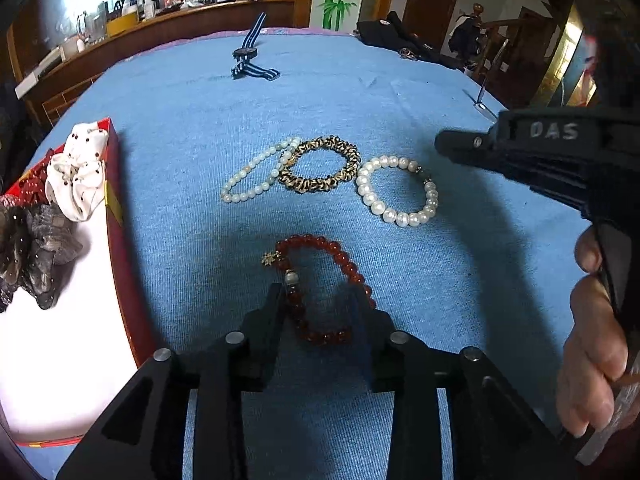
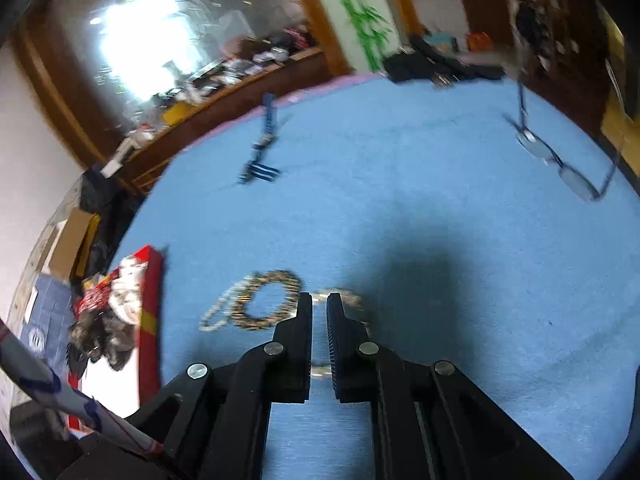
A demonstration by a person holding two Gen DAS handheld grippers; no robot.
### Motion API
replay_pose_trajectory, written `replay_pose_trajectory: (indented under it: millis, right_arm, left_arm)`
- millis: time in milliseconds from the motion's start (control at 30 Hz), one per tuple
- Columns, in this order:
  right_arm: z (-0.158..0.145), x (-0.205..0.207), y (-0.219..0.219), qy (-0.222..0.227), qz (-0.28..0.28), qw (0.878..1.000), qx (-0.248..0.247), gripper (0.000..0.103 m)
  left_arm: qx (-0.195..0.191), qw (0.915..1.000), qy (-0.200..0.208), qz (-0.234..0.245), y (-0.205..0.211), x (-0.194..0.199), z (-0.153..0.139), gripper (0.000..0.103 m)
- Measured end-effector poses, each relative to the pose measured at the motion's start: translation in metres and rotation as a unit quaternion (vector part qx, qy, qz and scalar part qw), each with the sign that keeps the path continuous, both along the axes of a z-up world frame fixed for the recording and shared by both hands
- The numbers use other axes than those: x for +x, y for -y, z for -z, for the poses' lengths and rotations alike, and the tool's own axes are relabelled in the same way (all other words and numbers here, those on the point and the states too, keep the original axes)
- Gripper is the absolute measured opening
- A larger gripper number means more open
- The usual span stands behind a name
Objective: Organize jewelry
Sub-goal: 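Carry the red and pearl bracelets over the tray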
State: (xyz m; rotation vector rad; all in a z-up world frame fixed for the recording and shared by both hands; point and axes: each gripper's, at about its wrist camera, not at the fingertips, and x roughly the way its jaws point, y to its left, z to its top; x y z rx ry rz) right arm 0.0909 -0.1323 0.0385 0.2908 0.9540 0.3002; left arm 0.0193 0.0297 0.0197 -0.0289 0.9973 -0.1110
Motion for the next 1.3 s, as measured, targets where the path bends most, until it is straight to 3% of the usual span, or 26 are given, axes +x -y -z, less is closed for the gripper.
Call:
replay_pose_trajectory:
  millis: [33, 67, 100, 233, 367, 433, 500, 633, 800, 1000, 1300]
  right_arm:
    - [0.003, 0.002, 0.001, -0.007, 0.000, 1.000, -0.005, 0.010]
    - [0.006, 0.004, 0.001, -0.016, 0.004, 1.000, -0.011, 0.010]
    - [0.009, 0.006, 0.001, -0.021, 0.005, 1.000, -0.015, 0.010]
    - [0.016, 0.009, -0.008, -0.024, -0.002, 0.998, -0.055, 0.020]
    - [0.025, 0.012, -0.017, -0.030, -0.013, 0.995, -0.089, 0.021]
    - [0.025, 0.010, -0.022, -0.021, -0.017, 0.993, -0.111, 0.021]
    - [0.026, 0.009, -0.022, -0.017, -0.014, 0.991, -0.129, 0.010]
    - [0.021, 0.007, -0.010, -0.023, -0.007, 0.996, -0.086, 0.009]
    - [-0.001, -0.005, 0.002, 0.021, 0.005, 0.999, -0.039, 0.009]
    - [-0.019, -0.015, 0.005, 0.056, -0.006, 0.998, -0.004, 0.009]
    - [-0.034, -0.028, -0.005, 0.074, -0.038, 0.996, 0.033, 0.009]
  left_arm:
    - [0.006, 1.0000, 0.003, 0.000, 0.001, 0.000, 0.000, 0.026]
    - [0.016, 0.9998, 0.009, -0.006, 0.001, 0.000, 0.001, 0.012]
    - [0.022, 0.9996, 0.012, -0.011, 0.001, -0.001, 0.001, 0.007]
    - [-0.004, 0.9998, 0.009, -0.016, -0.007, -0.001, 0.000, 0.007]
    - [-0.015, 0.9997, 0.016, -0.010, -0.008, -0.004, -0.003, 0.007]
    - [-0.018, 0.9995, 0.024, -0.006, -0.008, -0.006, -0.007, 0.007]
    - [-0.019, 0.9994, 0.028, -0.007, -0.008, -0.008, -0.010, 0.007]
    - [-0.024, 0.9991, 0.034, -0.009, -0.012, -0.008, -0.016, 0.007]
    - [-0.037, 0.9982, 0.045, -0.013, -0.019, -0.011, -0.028, 0.007]
    - [-0.051, 0.9963, 0.068, -0.011, -0.023, -0.017, -0.055, 0.007]
    - [-0.058, 0.9942, 0.090, -0.011, -0.029, -0.032, -0.081, 0.007]
